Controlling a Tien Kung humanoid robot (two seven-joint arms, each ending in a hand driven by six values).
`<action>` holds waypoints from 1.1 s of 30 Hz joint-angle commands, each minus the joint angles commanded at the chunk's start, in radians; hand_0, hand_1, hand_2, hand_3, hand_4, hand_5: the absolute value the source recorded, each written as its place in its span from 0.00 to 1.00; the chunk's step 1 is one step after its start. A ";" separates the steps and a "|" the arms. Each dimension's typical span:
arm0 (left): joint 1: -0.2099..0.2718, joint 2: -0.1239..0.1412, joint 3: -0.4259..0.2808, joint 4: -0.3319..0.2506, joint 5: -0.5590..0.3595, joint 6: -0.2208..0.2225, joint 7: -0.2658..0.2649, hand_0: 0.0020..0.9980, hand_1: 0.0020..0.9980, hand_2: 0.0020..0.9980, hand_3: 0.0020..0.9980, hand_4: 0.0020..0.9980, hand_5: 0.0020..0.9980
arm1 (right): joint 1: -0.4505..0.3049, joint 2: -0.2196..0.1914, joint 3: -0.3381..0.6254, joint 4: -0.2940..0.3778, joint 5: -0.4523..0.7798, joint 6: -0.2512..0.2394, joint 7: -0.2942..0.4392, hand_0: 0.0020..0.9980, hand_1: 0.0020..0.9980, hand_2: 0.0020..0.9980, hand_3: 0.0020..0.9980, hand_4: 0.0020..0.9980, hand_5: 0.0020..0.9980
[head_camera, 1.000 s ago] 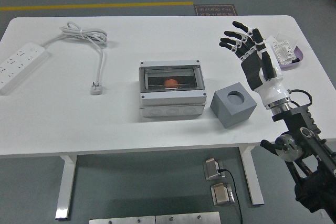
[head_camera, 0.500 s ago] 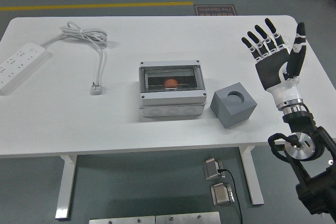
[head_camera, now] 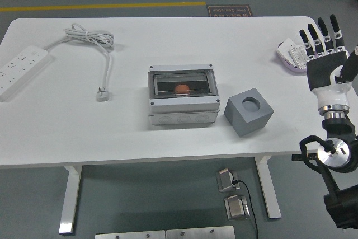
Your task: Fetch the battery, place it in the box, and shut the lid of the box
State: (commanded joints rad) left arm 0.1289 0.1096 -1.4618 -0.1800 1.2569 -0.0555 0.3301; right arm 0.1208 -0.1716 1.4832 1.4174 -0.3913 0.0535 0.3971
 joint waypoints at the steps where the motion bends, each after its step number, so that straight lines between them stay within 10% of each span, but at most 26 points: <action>1: -0.001 0.001 0.001 0.000 -0.002 0.000 -0.001 0.73 0.74 0.72 0.78 0.82 0.49 | -0.001 0.001 0.003 0.005 -0.003 -0.001 0.000 0.73 0.65 0.69 0.72 0.96 0.91; 33: -0.042 0.009 -0.026 0.000 0.045 -0.036 -0.098 0.72 0.73 0.71 0.78 0.82 0.50 | -0.042 -0.017 0.104 0.100 -0.099 -0.028 -0.030 0.70 0.64 0.68 0.71 0.93 0.89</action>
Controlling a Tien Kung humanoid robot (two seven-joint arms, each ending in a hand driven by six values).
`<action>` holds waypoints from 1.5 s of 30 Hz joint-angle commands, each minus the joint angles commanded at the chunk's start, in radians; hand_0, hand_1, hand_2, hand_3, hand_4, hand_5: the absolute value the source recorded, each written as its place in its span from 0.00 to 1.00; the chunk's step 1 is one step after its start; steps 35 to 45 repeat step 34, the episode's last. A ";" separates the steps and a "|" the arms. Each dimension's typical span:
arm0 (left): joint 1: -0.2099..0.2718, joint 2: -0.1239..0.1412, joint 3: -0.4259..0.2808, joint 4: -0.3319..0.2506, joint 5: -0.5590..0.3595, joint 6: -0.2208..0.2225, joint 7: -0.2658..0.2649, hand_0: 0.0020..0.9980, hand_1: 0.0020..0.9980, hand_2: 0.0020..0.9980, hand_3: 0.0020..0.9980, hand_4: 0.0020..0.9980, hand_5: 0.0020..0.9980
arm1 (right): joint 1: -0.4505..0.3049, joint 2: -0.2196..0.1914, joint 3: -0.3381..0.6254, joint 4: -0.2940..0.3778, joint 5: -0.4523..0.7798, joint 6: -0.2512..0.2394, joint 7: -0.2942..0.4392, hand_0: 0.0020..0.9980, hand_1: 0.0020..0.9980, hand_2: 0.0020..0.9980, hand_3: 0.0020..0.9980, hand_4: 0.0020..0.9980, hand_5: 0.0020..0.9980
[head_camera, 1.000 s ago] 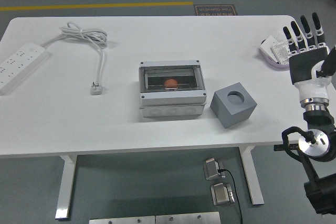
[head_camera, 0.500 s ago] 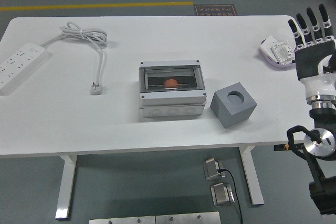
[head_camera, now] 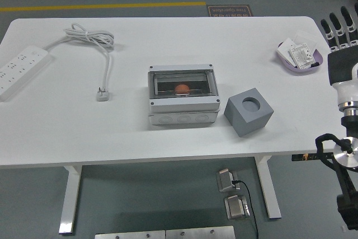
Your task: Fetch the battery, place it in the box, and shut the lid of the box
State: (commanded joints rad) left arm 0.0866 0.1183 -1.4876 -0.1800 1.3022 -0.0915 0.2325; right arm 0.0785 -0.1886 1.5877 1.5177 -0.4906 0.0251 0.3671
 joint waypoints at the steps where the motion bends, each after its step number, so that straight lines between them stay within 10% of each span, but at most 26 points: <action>1: -0.001 0.000 0.000 0.000 0.003 -0.003 0.000 0.72 0.73 0.71 0.78 0.82 0.50 | 0.000 -0.001 0.003 0.001 -0.002 -0.001 -0.001 0.70 0.64 0.68 0.71 0.93 0.89; 45: 0.015 -0.039 -0.032 0.000 0.085 0.025 0.073 0.71 0.64 0.52 0.75 0.82 0.51 | 0.009 0.009 -0.032 -0.016 -0.058 -0.012 -0.031 0.69 0.63 0.68 0.71 0.92 0.88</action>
